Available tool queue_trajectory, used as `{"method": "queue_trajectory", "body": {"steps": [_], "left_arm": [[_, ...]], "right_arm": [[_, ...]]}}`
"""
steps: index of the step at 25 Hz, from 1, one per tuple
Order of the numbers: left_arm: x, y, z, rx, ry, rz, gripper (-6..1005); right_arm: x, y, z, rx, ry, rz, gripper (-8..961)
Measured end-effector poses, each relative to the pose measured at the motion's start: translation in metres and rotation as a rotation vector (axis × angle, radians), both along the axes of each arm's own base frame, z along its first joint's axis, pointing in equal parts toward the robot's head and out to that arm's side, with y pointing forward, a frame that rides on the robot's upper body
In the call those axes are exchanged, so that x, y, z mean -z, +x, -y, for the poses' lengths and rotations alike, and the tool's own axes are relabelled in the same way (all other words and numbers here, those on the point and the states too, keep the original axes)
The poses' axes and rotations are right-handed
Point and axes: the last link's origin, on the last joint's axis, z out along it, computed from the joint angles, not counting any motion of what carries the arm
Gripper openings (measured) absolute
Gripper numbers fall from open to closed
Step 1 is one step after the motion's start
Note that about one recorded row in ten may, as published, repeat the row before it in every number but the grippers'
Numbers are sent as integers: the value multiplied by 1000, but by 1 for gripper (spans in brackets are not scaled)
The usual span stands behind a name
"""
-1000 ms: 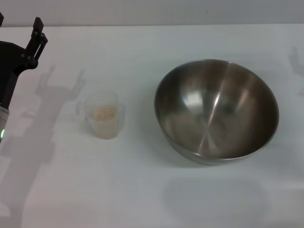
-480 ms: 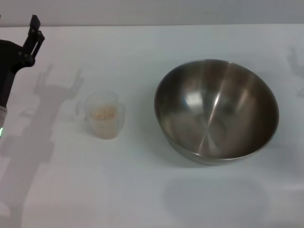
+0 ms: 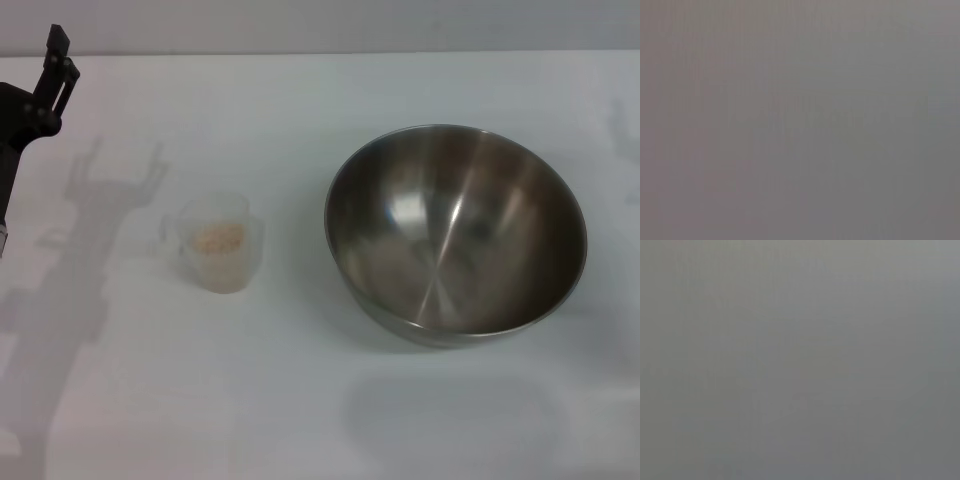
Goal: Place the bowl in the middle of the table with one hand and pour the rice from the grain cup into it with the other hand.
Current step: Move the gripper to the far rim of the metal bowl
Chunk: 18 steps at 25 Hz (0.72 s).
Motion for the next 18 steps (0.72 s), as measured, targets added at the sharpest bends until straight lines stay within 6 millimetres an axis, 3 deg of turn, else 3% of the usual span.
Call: {"method": "queue_trajectory", "body": {"steps": [18], "left_arm": [[2,2,-1,5,-10,2,825]], "right_arm": [[0,-3,-4,-9,-8,10,686]]}}
